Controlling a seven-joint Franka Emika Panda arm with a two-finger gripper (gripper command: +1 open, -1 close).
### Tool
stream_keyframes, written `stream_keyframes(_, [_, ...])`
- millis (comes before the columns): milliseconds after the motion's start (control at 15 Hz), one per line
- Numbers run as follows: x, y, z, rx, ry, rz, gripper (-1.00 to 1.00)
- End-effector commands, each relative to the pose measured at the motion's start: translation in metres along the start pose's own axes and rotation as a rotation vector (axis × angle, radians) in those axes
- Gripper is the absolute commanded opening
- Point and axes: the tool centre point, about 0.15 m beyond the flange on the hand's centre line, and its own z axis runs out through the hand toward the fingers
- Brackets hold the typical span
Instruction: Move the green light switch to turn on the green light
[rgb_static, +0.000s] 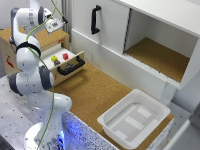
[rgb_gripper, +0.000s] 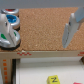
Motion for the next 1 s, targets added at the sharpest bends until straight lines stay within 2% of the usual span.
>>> stream_keyframes(0, [-0.012, -0.001, 0.008, -0.045, 0.055, -0.015, 1.00])
stream_keyframes(133, [-0.012, -0.001, 0.008, -0.045, 0.055, -0.015, 1.00])
stream_keyframes(200, [0.000, 0.000, 0.000, -0.001, 0.001, 0.000, 1.00])
stream_keyframes(600, [-0.040, -0.001, 0.063, 0.070, -0.047, -0.082, 1.00])
stream_keyframes(733, [-0.055, -0.004, 0.086, 0.074, -0.082, -0.116, 1.00])
stream_keyframes(933, [-0.073, -0.002, 0.129, 0.093, -0.060, -0.132, 1.00])
